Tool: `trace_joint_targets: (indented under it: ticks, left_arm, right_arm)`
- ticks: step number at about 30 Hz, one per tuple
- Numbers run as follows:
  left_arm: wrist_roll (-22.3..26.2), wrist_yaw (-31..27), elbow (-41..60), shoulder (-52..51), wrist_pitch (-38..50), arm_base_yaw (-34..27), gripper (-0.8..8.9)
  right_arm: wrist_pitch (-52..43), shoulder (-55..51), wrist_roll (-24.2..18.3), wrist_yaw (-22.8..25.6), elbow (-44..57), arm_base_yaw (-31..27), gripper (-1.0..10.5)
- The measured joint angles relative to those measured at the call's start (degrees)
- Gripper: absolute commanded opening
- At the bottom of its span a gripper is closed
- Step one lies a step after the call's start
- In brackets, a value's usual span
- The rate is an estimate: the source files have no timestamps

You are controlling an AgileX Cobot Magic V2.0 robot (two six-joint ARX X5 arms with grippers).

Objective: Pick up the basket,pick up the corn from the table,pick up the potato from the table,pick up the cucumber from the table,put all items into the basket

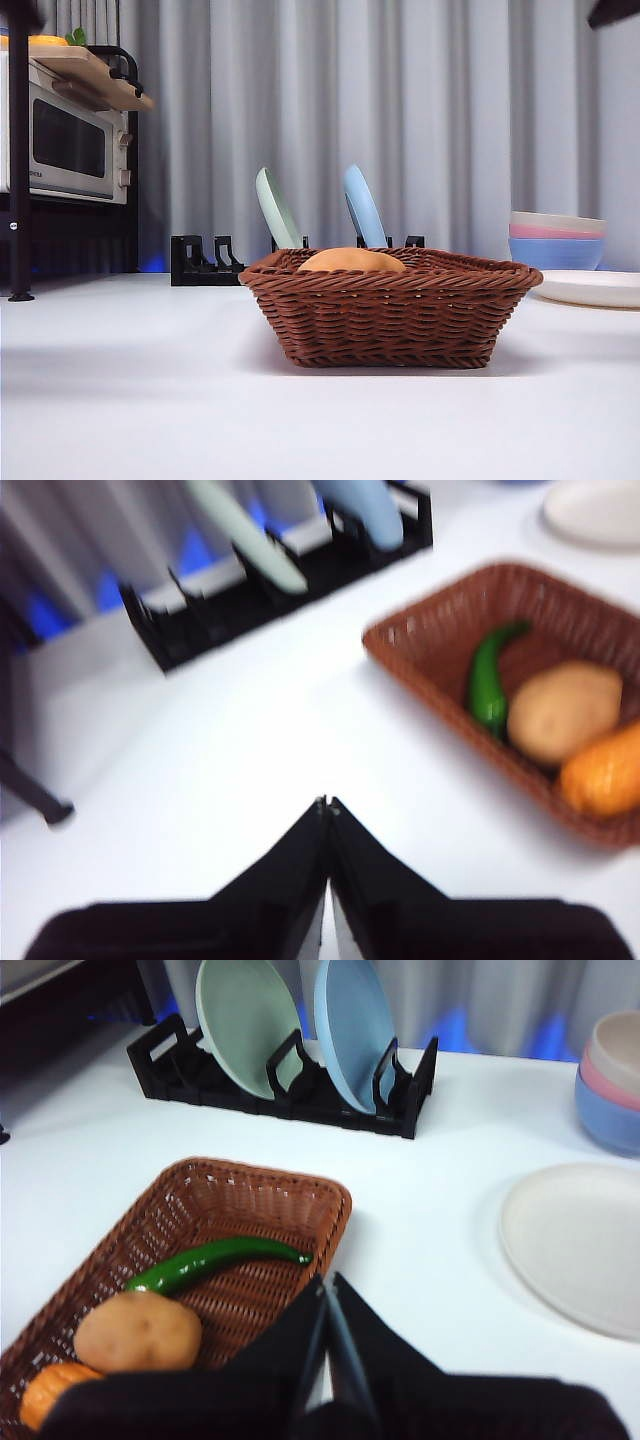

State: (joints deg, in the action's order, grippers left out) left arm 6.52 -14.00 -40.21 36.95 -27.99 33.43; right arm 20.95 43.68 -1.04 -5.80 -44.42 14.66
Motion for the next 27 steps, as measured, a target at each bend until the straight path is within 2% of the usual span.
trace_joint_targets:
  ticks: [4,13,27]
  left_arm:
    - [-0.3,0.7,7.2,-6.2,-0.3,0.0,-0.08]
    - [-0.8,0.8,7.0,-7.7,-0.8,0.0,-0.03]
    - [-1.0,0.8,7.0,-8.5,-2.5,-0.2,-0.03]
  right_arm:
    - [0.1,-5.5,0.6,0.0,6.3,0.0,-0.2]
    - [1.8,-5.6,5.9,0.0,6.9,0.0,0.0]
    - [1.8,-5.7,6.4,0.0,6.9,0.0,0.0]
